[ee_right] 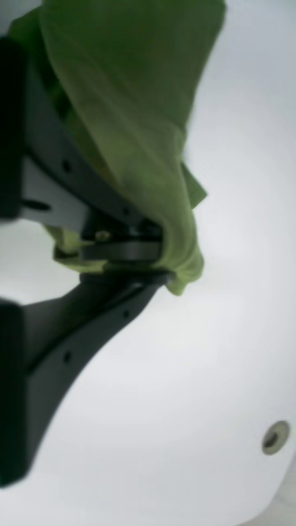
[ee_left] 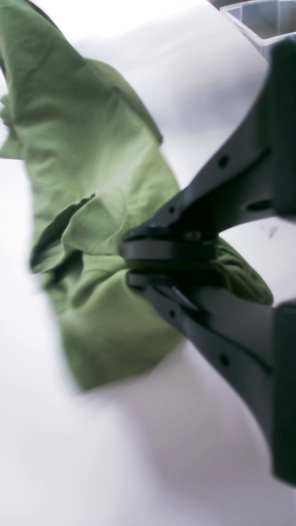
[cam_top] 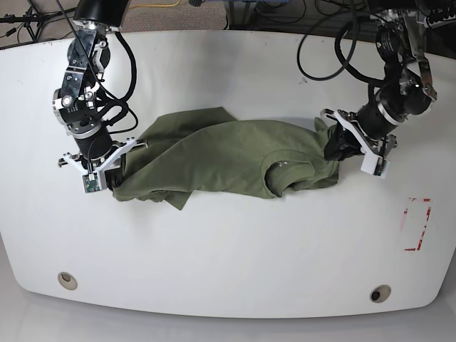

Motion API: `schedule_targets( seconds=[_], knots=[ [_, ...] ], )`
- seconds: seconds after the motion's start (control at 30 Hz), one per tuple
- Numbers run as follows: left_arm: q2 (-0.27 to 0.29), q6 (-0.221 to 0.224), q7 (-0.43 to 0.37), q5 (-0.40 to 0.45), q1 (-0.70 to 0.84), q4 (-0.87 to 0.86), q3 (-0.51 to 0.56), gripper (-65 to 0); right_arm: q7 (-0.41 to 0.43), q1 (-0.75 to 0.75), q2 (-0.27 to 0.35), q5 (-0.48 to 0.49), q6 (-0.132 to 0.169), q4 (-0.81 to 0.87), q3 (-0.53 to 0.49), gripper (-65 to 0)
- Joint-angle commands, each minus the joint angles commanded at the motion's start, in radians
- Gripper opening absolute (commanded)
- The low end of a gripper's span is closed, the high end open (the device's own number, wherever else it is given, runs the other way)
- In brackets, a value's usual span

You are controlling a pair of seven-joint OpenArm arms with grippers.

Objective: Fold the T-shirt properly
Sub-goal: 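Lift the shirt with both grippers and pull it toward the robot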

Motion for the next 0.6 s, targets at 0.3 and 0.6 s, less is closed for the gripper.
schedule_targets(
  seconds=[0.3,0.6],
  knots=[
    [-0.058,0.0,0.009,0.002,-0.206,-0.031,-0.014,-65.0,-0.04,0.212,0.009,0.0,0.006,-0.078,0.0,-62.3],
    [-0.12,0.0,0.009,0.002,-0.443,-0.13,-0.014,-65.0,-0.054,0.457,0.034,0.002,0.006,-0.176,-0.002,-62.1]
  ],
)
